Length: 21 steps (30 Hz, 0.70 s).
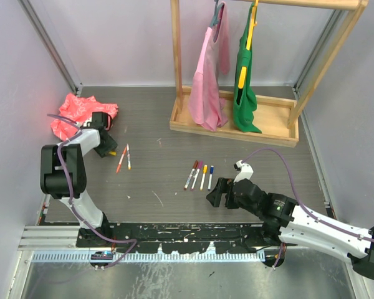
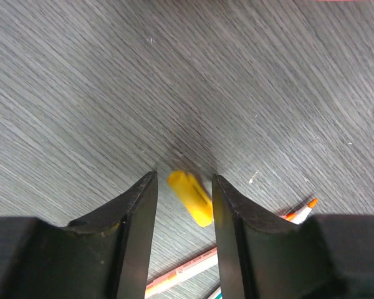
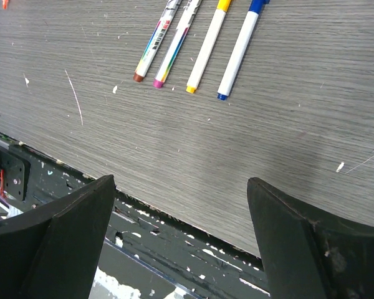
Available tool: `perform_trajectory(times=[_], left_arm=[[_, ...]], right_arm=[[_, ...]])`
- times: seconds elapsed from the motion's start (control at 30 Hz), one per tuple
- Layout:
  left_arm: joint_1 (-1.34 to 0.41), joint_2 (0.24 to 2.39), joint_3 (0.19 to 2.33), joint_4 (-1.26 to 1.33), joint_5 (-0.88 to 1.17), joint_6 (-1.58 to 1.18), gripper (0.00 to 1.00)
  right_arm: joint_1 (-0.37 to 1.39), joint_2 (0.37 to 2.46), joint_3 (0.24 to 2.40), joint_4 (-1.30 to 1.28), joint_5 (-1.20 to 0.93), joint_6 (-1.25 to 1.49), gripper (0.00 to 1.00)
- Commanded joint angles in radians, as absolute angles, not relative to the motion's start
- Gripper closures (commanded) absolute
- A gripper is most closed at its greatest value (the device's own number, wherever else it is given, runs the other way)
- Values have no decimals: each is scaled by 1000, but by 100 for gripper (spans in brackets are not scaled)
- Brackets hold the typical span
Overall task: Insert the pens into the pen caps
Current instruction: Pick up the pen cap from the center of the board.
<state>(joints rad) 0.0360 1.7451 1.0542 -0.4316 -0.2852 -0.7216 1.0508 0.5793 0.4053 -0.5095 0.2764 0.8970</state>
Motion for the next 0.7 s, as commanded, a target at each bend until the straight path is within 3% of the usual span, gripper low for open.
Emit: perform_trajectory(times=[0.0,0.4,0.67], left_arm=[[48,1747,1059,-389,-311,-729,63],[52,1714,1038,-364,-258,-701,91],[35,1521,996,-355,-144,-661,95]], right_arm=[[1048,583,423,-501,298,897,8],[1048,581,424,-503,294,897,9],[1048,575,426,-504,301,897,8]])
